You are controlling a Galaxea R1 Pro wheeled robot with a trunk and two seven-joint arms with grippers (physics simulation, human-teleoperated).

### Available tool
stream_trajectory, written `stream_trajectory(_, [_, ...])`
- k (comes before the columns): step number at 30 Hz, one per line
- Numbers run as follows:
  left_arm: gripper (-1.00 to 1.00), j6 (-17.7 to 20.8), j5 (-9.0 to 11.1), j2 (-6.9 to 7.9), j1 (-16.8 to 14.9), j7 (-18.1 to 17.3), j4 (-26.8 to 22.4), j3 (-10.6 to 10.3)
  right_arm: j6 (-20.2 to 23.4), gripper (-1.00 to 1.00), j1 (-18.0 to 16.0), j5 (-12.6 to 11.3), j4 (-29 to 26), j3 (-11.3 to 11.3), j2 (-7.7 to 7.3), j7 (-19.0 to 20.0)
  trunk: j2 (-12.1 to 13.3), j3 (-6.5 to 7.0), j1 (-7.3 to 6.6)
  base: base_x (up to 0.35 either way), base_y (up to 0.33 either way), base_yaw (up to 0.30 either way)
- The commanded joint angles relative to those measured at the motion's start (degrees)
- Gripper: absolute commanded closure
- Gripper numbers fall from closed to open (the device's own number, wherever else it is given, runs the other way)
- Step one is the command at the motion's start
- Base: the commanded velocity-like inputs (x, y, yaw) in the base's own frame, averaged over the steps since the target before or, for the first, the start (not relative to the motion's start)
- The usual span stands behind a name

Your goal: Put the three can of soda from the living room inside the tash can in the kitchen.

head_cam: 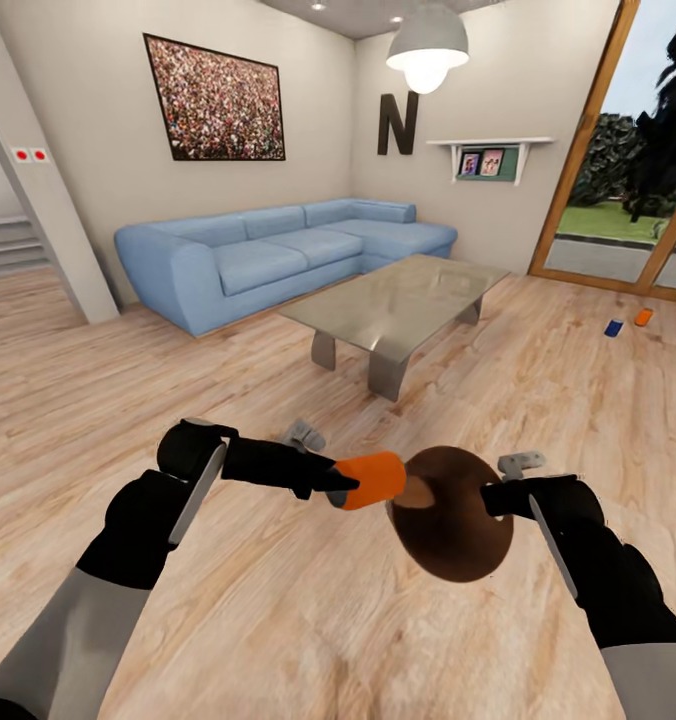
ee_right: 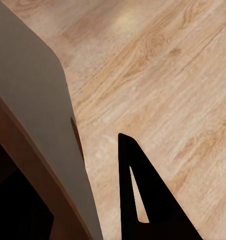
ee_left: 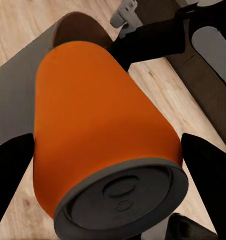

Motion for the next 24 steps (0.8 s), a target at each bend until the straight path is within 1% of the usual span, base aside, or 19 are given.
stream_trajectory(1, [1.00, 0.5, 0.2, -0.33, 0.0, 0.3, 0.1, -0.4, 0.3, 1.00, -0.1, -0.3, -0.1, 0.1, 0.13, 0.5, 0.4, 0.23, -0.24, 0.000, 0.000, 0.000])
stream_trajectory(2, [1.00, 0.5, 0.1, -0.78, 0.0, 0.3, 0.2, -0.7, 0.3, 1.00, -0.1, -0.3, -0.1, 0.2, 0.27, 0.5, 0.8, 0.51, -0.46, 0.000, 0.000, 0.000])
stream_trajectory(3, [1.00, 0.5, -0.1, -1.90, 0.0, 0.5, 0.3, -1.1, 0.3, 1.00, -0.1, -0.3, -0.1, 0.6, 0.63, 0.5, 1.2, 0.78, -0.68, 0.000, 0.000, 0.000])
stream_trajectory(4, [1.00, 0.5, -0.1, -2.41, 0.0, 0.5, 0.3, -1.3, 0.3, 1.00, -0.1, -0.3, -0.1, 0.9, 0.81, 0.5, 1.6, 1.05, -0.90, 0.000, 0.000, 0.000])
stream_trajectory(6, [1.00, 0.5, -0.2, -3.16, 0.0, 0.6, 0.4, -1.7, 0.3, 1.00, -0.1, -0.2, -0.1, 1.2, 1.06, 0.5, 2.4, 1.59, -1.34, 0.000, 0.000, 0.000])
stream_trajectory(8, [1.00, 0.5, -0.3, -3.97, 0.0, 0.7, 0.5, -2.9, 0.3, 1.00, -0.1, -0.2, 0.0, 1.6, 1.34, 0.4, 3.2, 2.14, -1.78, 0.000, 0.000, 0.000])
stream_trajectory(9, [1.00, 0.5, -0.3, -4.10, 0.0, 0.7, 0.5, -3.1, 0.3, 1.00, -0.1, -0.2, 0.0, 1.7, 1.38, 0.5, 3.6, 2.41, -1.99, 0.000, 0.000, 0.000])
stream_trajectory(10, [1.00, 0.5, -0.4, -4.63, 0.0, 0.8, 0.6, -3.7, 0.3, 1.00, -0.1, -0.2, 0.0, 1.9, 1.48, 0.4, 4.0, 2.68, -2.21, 0.000, 0.000, 0.000])
stream_trajectory(11, [1.00, 0.5, -0.5, -5.09, 0.0, 0.9, 1.0, -4.0, 0.3, 1.00, -0.1, -0.2, 0.0, 1.9, 1.53, 0.4, 4.0, 2.74, -2.21, 0.000, 0.000, 0.000])
stream_trajectory(14, [1.00, 0.5, -0.7, -5.74, 0.0, 1.1, 2.0, -4.4, 0.3, 1.00, -0.1, -0.2, -0.1, 2.1, 1.58, 0.5, 4.0, 2.87, -2.21, 0.000, 0.000, 0.000])
stream_trajectory(17, [1.00, 0.5, -0.7, -6.30, 0.0, 4.1, 5.6, -4.6, 0.3, 1.00, -0.1, -0.2, -0.1, 2.8, 1.66, 0.4, 4.0, 2.91, -2.21, 0.000, 0.000, 0.000])
stream_trajectory(19, [1.00, 0.5, -0.6, -6.46, 0.0, 5.1, 7.2, -4.6, 0.3, 1.00, -0.1, -0.2, -0.1, 3.1, 1.92, 0.4, 4.0, 2.92, -2.21, 0.000, 0.000, 0.000])
stream_trajectory(21, [1.00, 0.5, -0.7, -7.26, 0.0, 6.2, 8.7, -4.7, 0.3, 1.00, -0.1, -0.2, -0.1, 3.3, 2.34, 0.4, 4.0, 2.92, -2.21, 0.000, 0.000, 0.000])
stream_trajectory(22, [1.00, 0.4, -0.7, -7.86, 0.0, 7.3, 9.3, -4.7, 0.3, 1.00, -0.1, -0.2, -0.1, 3.4, 2.53, 0.4, 4.0, 2.93, -2.21, 0.000, 0.000, 0.000])
stream_trajectory(24, [1.00, 0.3, -0.5, -8.17, 0.0, 8.1, 9.5, -4.7, 0.3, 1.00, -0.1, -0.2, -0.1, 3.4, 2.61, 0.4, 4.0, 2.93, -2.21, 0.000, 0.000, 0.000])
